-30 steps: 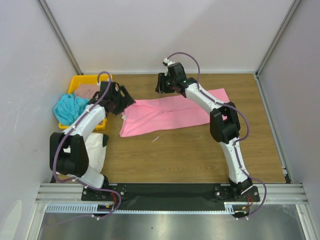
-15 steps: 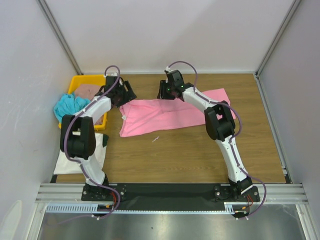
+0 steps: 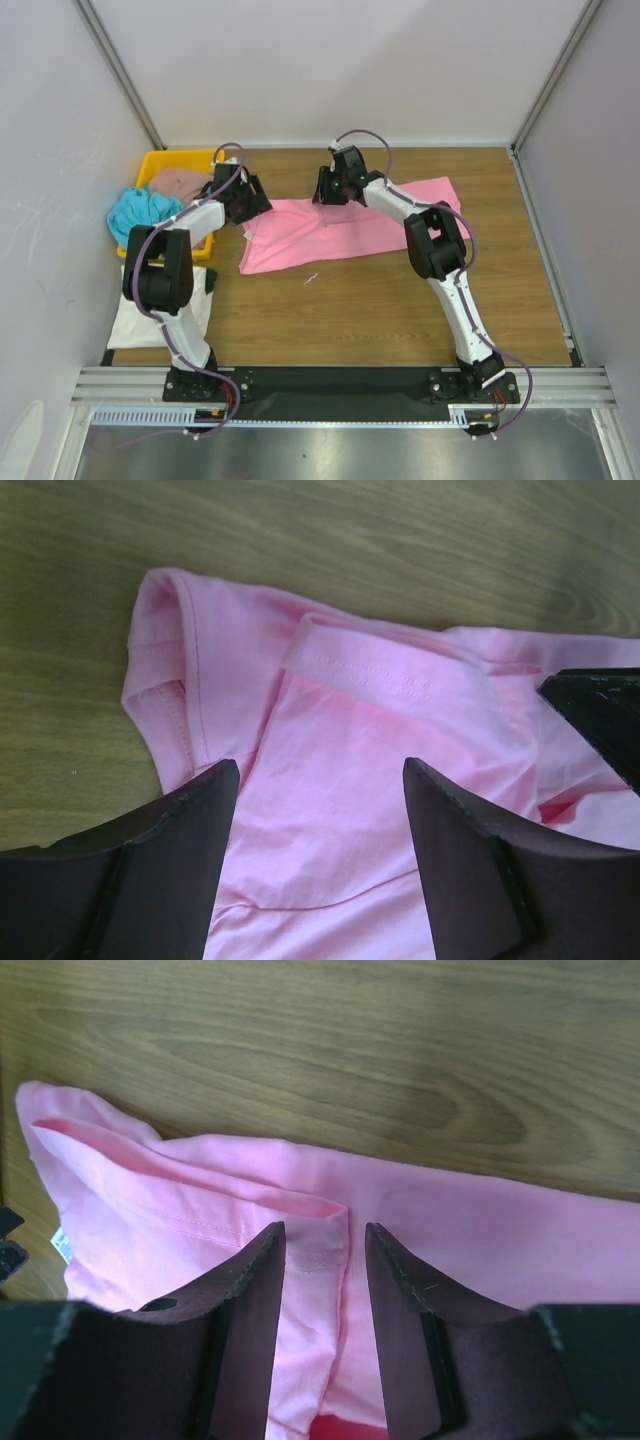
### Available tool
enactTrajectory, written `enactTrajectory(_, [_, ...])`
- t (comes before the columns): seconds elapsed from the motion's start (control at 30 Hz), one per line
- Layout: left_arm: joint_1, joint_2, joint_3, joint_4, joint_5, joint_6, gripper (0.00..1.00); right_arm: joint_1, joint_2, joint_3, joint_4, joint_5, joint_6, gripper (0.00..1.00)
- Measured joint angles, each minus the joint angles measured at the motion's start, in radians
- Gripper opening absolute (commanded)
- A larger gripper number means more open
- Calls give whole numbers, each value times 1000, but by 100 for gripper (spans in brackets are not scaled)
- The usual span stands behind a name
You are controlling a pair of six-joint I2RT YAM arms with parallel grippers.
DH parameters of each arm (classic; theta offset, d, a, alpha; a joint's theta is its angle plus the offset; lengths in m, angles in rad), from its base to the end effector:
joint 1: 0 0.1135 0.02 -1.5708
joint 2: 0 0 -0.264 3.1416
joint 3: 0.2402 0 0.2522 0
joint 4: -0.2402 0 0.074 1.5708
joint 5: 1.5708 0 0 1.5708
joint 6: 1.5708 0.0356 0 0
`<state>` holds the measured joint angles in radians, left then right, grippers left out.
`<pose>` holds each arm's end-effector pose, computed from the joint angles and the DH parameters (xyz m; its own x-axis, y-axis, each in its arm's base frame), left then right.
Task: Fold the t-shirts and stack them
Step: Fold the tshirt
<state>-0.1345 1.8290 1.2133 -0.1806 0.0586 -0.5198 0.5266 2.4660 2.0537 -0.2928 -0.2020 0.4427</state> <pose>0.3948 -0.0555 0.1980 -0.7014 -0.4055 -0.5862 -0.2004 0.9014 -0.3837 0.4783 0.2863 0.1648 -0.7738 0.0356 -0.6324 -0.3242 0.8355 0.4437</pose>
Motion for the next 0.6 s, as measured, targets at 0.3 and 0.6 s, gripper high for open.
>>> enactTrajectory(0.3, [0,1,-26,5,2,3,68,2,21,0,3,-20,-2,38])
enactTrajectory(0.6, [0,27,-32,17,6,5,61,3,29,0,22,-42,6,33])
